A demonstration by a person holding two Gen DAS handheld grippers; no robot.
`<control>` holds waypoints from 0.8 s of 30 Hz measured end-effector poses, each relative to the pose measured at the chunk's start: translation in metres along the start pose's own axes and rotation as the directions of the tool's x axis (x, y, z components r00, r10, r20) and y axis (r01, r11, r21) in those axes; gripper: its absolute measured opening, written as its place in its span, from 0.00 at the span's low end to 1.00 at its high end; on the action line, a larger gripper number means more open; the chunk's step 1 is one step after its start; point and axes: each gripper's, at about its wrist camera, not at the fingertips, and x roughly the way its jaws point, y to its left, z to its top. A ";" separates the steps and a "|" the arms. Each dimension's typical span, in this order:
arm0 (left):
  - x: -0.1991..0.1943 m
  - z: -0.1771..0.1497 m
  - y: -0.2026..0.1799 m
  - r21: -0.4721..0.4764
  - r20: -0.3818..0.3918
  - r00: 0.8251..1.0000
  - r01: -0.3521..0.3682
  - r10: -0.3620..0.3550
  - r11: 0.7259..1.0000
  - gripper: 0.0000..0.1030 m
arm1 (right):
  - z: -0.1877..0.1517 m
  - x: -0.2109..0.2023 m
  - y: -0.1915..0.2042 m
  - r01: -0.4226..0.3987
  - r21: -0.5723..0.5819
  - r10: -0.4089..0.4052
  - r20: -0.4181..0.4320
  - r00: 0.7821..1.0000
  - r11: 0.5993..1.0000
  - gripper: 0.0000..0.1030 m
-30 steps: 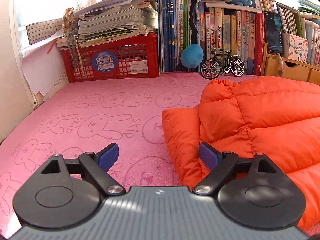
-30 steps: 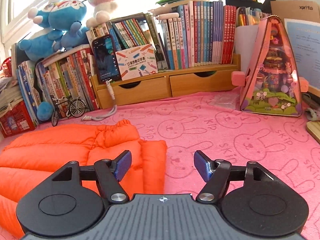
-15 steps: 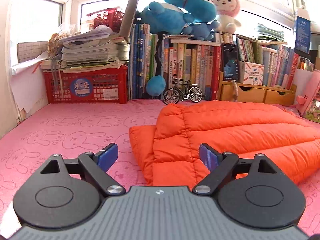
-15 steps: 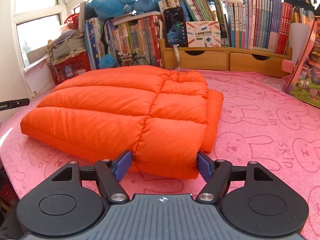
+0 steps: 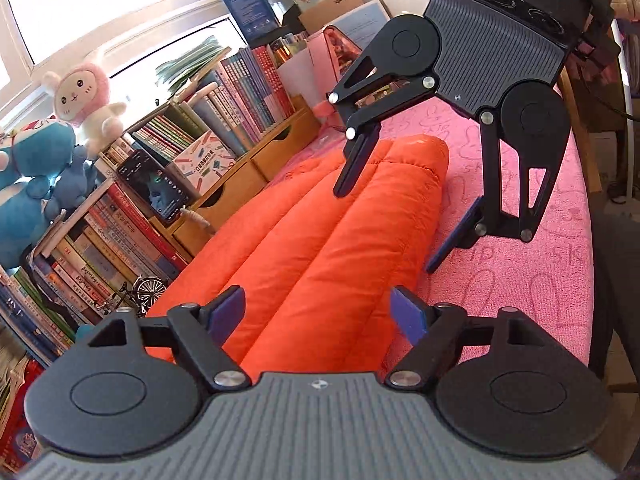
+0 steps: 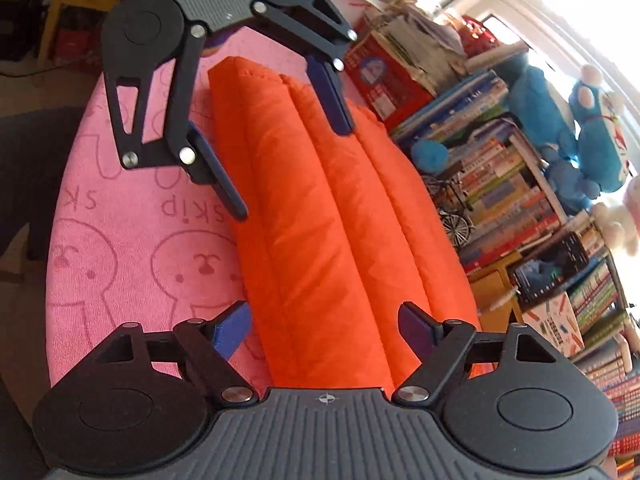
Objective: Fold clothes
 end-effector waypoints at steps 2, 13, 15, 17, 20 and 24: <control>0.010 0.000 0.002 0.035 -0.031 0.999 0.039 -0.038 0.999 0.49 | 0.012 0.015 0.002 -0.052 -0.053 0.051 -0.017 0.999 0.997 0.55; 0.042 -0.019 0.019 0.074 -0.149 0.967 0.222 -0.209 0.972 0.41 | 0.024 0.063 -0.015 -0.228 -0.077 0.217 -0.126 0.968 0.971 0.52; 0.043 -0.023 0.024 0.046 -0.147 0.961 0.242 -0.233 0.969 0.41 | 0.024 0.065 -0.023 -0.260 -0.035 0.253 -0.139 0.957 0.965 0.49; 0.044 -0.031 0.033 0.006 -0.153 0.955 0.258 -0.254 0.966 0.41 | 0.019 0.068 -0.033 -0.286 0.010 0.284 -0.158 0.946 0.958 0.49; 0.043 -0.044 0.051 -0.084 -0.158 0.945 0.276 -0.286 0.958 0.42 | 0.004 0.070 -0.050 -0.290 0.100 0.305 -0.191 0.933 0.952 0.49; 0.037 -0.064 0.073 -0.198 -0.157 0.935 0.287 -0.319 0.937 0.42 | -0.025 0.065 -0.068 -0.260 0.185 0.300 -0.241 0.923 0.948 0.48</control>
